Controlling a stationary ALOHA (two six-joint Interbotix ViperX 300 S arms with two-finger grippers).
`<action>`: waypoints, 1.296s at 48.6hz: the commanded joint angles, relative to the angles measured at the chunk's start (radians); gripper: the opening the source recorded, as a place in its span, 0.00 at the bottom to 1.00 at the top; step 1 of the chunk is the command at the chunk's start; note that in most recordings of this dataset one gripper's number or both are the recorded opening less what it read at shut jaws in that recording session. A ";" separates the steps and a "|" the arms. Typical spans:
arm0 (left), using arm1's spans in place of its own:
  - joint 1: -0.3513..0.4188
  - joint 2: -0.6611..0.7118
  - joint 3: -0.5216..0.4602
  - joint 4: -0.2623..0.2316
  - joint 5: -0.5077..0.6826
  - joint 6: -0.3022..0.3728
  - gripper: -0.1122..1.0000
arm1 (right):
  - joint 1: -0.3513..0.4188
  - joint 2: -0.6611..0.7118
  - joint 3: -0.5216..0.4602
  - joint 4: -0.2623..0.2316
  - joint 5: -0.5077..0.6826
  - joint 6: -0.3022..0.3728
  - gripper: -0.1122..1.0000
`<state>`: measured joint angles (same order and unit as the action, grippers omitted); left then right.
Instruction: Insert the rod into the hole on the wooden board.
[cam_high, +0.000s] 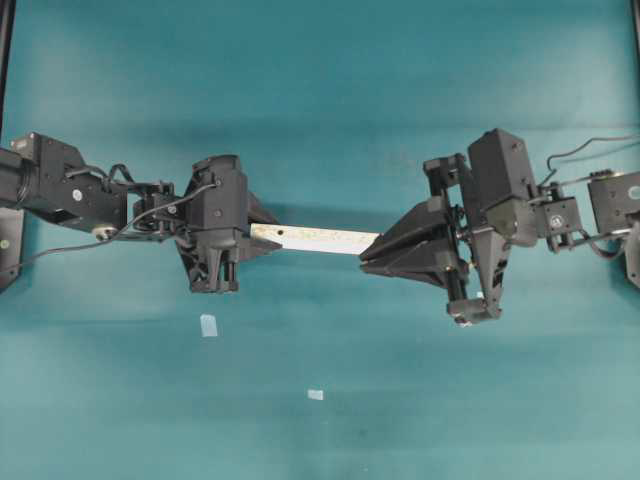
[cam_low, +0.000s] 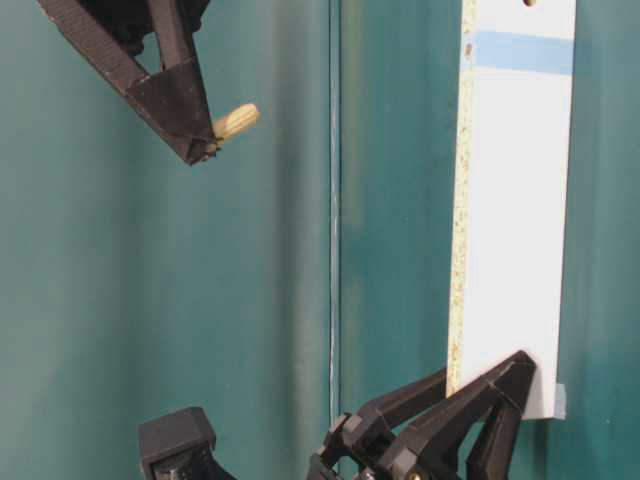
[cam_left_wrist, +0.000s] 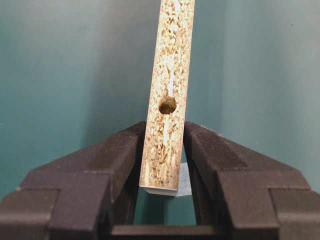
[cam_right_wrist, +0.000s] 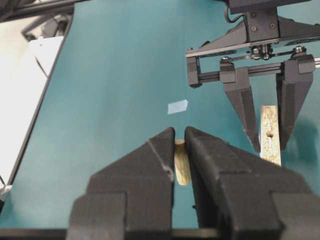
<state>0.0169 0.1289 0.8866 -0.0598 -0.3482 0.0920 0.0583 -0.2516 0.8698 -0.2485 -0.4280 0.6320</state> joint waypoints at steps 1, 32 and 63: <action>0.003 -0.014 -0.014 0.000 -0.005 0.017 0.47 | -0.003 -0.008 -0.006 -0.003 0.000 -0.002 0.21; -0.015 -0.018 -0.017 0.000 0.021 0.015 0.39 | -0.009 -0.009 0.003 -0.002 0.031 -0.002 0.21; -0.018 -0.025 -0.026 0.000 0.072 0.011 0.39 | -0.044 -0.008 0.037 -0.002 -0.025 -0.014 0.21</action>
<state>0.0077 0.1227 0.8698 -0.0598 -0.2792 0.1058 0.0276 -0.2516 0.9020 -0.2500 -0.4142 0.6228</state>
